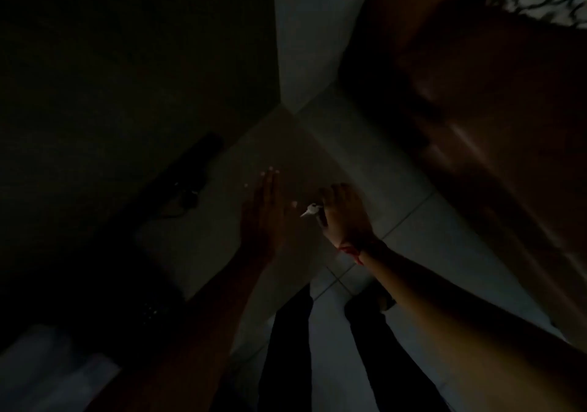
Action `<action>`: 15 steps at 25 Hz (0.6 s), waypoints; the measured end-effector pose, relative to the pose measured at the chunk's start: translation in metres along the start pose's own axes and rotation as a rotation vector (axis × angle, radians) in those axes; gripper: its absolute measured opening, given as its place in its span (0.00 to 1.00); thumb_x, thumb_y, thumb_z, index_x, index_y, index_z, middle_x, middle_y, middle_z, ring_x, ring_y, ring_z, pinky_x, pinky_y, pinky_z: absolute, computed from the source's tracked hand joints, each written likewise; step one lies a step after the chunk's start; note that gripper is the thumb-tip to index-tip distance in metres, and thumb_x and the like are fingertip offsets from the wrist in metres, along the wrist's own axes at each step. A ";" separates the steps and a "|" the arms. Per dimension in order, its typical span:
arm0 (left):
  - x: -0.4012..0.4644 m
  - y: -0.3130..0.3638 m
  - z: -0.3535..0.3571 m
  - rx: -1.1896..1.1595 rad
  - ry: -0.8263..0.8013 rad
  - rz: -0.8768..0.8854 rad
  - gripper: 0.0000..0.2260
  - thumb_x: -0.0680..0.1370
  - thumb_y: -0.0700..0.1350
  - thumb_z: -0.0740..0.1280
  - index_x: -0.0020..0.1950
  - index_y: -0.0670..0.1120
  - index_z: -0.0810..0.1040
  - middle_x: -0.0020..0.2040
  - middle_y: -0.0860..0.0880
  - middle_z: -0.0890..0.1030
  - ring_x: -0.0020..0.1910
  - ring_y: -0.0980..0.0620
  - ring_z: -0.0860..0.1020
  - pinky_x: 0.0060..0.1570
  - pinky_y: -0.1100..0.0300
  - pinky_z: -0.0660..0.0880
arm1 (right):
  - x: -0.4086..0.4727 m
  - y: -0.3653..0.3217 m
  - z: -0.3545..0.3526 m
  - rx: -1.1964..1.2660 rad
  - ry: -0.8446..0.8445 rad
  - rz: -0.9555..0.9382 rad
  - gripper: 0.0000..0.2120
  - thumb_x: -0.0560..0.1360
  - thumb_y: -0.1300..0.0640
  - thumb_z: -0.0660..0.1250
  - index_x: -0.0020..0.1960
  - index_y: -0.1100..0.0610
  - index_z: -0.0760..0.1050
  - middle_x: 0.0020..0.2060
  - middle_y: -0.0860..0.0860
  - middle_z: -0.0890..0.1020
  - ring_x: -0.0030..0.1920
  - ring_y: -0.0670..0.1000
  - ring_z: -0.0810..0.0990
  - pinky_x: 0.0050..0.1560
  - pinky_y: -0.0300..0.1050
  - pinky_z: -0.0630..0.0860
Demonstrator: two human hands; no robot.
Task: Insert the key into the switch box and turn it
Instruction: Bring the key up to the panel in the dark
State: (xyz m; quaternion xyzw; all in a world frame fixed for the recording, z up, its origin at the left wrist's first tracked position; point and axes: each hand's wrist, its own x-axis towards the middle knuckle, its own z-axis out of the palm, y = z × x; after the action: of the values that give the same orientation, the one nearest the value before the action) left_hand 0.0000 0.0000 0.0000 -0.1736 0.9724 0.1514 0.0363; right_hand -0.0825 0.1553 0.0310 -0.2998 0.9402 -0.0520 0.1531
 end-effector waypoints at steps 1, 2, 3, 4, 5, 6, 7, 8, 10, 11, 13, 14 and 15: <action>-0.012 -0.010 0.018 0.031 -0.053 -0.037 0.32 0.85 0.59 0.55 0.84 0.43 0.53 0.85 0.43 0.55 0.84 0.45 0.55 0.82 0.40 0.54 | -0.005 -0.007 0.024 0.025 -0.032 0.027 0.23 0.75 0.54 0.68 0.68 0.59 0.69 0.63 0.59 0.76 0.65 0.62 0.72 0.63 0.59 0.73; -0.021 -0.021 0.039 0.049 -0.085 -0.063 0.32 0.85 0.59 0.53 0.84 0.43 0.52 0.85 0.44 0.54 0.84 0.45 0.54 0.81 0.40 0.55 | -0.007 -0.012 0.051 0.077 -0.021 0.048 0.22 0.74 0.56 0.68 0.66 0.59 0.71 0.61 0.59 0.76 0.63 0.62 0.73 0.61 0.59 0.74; -0.034 -0.031 0.062 0.070 -0.107 -0.092 0.32 0.85 0.60 0.53 0.85 0.43 0.51 0.85 0.43 0.53 0.85 0.45 0.53 0.81 0.40 0.55 | -0.016 -0.016 0.076 0.107 -0.029 0.077 0.22 0.73 0.57 0.69 0.65 0.59 0.71 0.60 0.60 0.77 0.61 0.63 0.74 0.60 0.60 0.75; -0.049 -0.041 0.083 0.099 -0.132 -0.107 0.33 0.86 0.60 0.52 0.85 0.43 0.51 0.85 0.43 0.52 0.85 0.45 0.52 0.81 0.39 0.56 | -0.025 -0.019 0.096 0.124 -0.043 0.104 0.24 0.72 0.57 0.71 0.65 0.60 0.71 0.60 0.61 0.77 0.61 0.64 0.75 0.60 0.61 0.76; -0.059 -0.047 0.104 0.119 -0.142 -0.108 0.33 0.86 0.60 0.52 0.85 0.43 0.50 0.86 0.43 0.51 0.85 0.45 0.51 0.81 0.39 0.56 | -0.032 -0.020 0.118 0.127 -0.035 0.137 0.25 0.71 0.57 0.73 0.65 0.61 0.71 0.61 0.62 0.76 0.60 0.65 0.75 0.59 0.61 0.77; -0.065 -0.052 0.122 0.125 -0.139 -0.100 0.33 0.86 0.60 0.52 0.85 0.43 0.49 0.86 0.43 0.50 0.85 0.46 0.50 0.81 0.39 0.55 | -0.035 -0.018 0.137 0.114 -0.024 0.156 0.28 0.68 0.57 0.75 0.65 0.62 0.71 0.60 0.63 0.76 0.59 0.66 0.76 0.57 0.61 0.78; -0.069 -0.058 0.142 0.130 -0.126 -0.100 0.34 0.85 0.61 0.52 0.85 0.43 0.50 0.86 0.43 0.51 0.85 0.46 0.50 0.81 0.39 0.55 | -0.035 -0.015 0.155 0.101 -0.004 0.171 0.31 0.65 0.58 0.78 0.64 0.63 0.71 0.60 0.64 0.76 0.58 0.66 0.76 0.56 0.62 0.78; -0.071 -0.062 0.158 0.126 -0.101 -0.097 0.34 0.85 0.61 0.53 0.85 0.42 0.50 0.86 0.43 0.52 0.85 0.46 0.51 0.81 0.39 0.55 | -0.033 -0.014 0.167 0.102 0.004 0.182 0.34 0.62 0.59 0.80 0.64 0.63 0.71 0.60 0.65 0.76 0.58 0.67 0.76 0.55 0.62 0.78; -0.073 -0.069 0.185 0.130 -0.071 -0.118 0.34 0.85 0.61 0.52 0.84 0.42 0.52 0.85 0.43 0.53 0.85 0.46 0.52 0.81 0.39 0.54 | -0.030 -0.011 0.192 0.120 -0.020 0.200 0.37 0.59 0.60 0.82 0.64 0.64 0.71 0.60 0.66 0.76 0.58 0.68 0.75 0.55 0.63 0.77; -0.073 -0.072 0.198 0.129 -0.054 -0.127 0.33 0.85 0.61 0.51 0.84 0.42 0.52 0.85 0.43 0.54 0.85 0.46 0.52 0.81 0.38 0.54 | -0.026 -0.010 0.203 0.140 -0.015 0.199 0.36 0.60 0.61 0.81 0.64 0.64 0.70 0.60 0.66 0.75 0.58 0.68 0.75 0.55 0.64 0.77; -0.071 -0.078 0.222 0.134 -0.043 -0.135 0.34 0.84 0.62 0.50 0.84 0.42 0.51 0.85 0.42 0.54 0.85 0.46 0.53 0.81 0.38 0.54 | -0.018 -0.007 0.228 0.204 -0.031 0.212 0.34 0.65 0.61 0.79 0.66 0.63 0.68 0.63 0.66 0.73 0.61 0.67 0.73 0.57 0.63 0.76; -0.073 -0.083 0.233 0.137 -0.052 -0.136 0.34 0.84 0.62 0.50 0.84 0.42 0.51 0.85 0.42 0.53 0.85 0.46 0.52 0.81 0.38 0.54 | -0.016 -0.006 0.240 0.231 -0.055 0.217 0.33 0.67 0.61 0.77 0.68 0.62 0.67 0.65 0.65 0.72 0.63 0.66 0.72 0.59 0.63 0.76; -0.076 -0.087 0.244 0.145 -0.057 -0.140 0.35 0.84 0.62 0.51 0.84 0.42 0.51 0.85 0.42 0.53 0.85 0.46 0.52 0.81 0.39 0.53 | -0.015 -0.004 0.254 0.239 -0.072 0.216 0.31 0.70 0.60 0.75 0.69 0.61 0.67 0.67 0.63 0.71 0.66 0.65 0.70 0.61 0.61 0.75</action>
State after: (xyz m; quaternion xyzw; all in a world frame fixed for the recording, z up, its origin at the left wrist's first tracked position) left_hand 0.1064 0.0220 -0.2478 -0.2337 0.9649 0.0827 0.0869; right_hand 0.0122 0.1596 -0.2047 -0.1782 0.9480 -0.1359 0.2260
